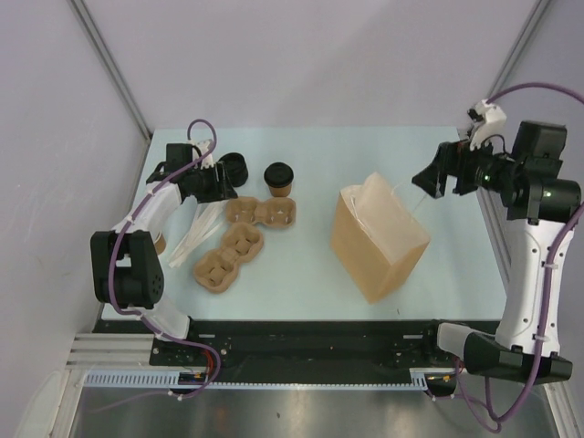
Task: Pack the takeout coffee
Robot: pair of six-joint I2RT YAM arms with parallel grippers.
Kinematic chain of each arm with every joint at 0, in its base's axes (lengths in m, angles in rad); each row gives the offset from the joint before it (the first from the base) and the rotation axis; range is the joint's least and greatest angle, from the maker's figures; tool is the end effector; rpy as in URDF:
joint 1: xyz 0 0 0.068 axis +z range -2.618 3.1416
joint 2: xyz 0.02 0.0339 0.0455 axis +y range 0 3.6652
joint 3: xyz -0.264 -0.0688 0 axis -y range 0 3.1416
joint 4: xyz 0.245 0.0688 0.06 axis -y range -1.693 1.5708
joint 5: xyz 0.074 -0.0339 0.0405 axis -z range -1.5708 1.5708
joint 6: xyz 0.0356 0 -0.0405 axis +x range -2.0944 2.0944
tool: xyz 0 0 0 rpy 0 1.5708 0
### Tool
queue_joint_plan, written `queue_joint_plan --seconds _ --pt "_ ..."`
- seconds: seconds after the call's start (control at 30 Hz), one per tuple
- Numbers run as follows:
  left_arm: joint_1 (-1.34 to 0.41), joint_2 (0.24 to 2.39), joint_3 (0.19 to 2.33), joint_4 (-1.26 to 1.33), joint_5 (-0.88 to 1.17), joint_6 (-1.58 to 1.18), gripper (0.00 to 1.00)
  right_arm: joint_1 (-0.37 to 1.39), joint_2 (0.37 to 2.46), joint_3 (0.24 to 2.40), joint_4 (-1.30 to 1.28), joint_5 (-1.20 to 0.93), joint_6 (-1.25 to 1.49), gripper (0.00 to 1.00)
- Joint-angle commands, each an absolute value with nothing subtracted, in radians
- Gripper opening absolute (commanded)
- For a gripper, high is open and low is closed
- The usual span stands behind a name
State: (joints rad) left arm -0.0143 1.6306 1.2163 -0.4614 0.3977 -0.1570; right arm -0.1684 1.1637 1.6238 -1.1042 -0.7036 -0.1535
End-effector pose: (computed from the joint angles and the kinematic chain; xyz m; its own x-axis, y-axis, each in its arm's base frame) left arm 0.3524 -0.0188 0.2513 -0.7993 -0.1327 -0.5861 0.1379 0.9087 -0.3939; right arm 0.1904 -0.0090 0.4577 -0.5266 -0.0287 -0.8496 -0.4682 0.8440 0.2617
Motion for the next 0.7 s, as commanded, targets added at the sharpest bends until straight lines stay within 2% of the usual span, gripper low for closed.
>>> queue_joint_plan --seconds 0.0,0.07,0.2,0.37,0.47,0.53,0.67 --pt "-0.009 1.594 1.23 -0.46 0.431 -0.14 0.59 -0.178 1.245 1.858 -1.108 -0.712 -0.418 1.0" --pt "-0.009 1.595 1.227 -0.457 0.442 -0.141 0.6 -0.149 1.314 1.937 -1.117 -0.754 -0.472 1.0" --pt "-0.009 1.591 1.229 -0.465 0.453 -0.127 0.59 -0.005 1.44 2.11 -1.277 -0.701 -0.691 1.0" --pt "-0.006 1.582 1.227 -0.472 0.463 -0.114 0.6 0.15 1.526 2.114 -1.256 -0.595 -0.821 0.99" --pt "-0.003 1.583 1.229 -0.483 0.48 -0.101 0.59 0.213 1.595 2.193 -1.334 -0.563 -0.925 0.95" --pt "-0.003 1.585 1.23 -0.494 0.492 -0.092 0.59 0.233 1.643 2.22 -1.362 -0.549 -1.006 0.87" --pt "-0.003 1.588 1.233 -0.506 0.537 -0.071 0.59 0.281 1.67 2.166 -1.408 -0.5 -1.143 0.77"
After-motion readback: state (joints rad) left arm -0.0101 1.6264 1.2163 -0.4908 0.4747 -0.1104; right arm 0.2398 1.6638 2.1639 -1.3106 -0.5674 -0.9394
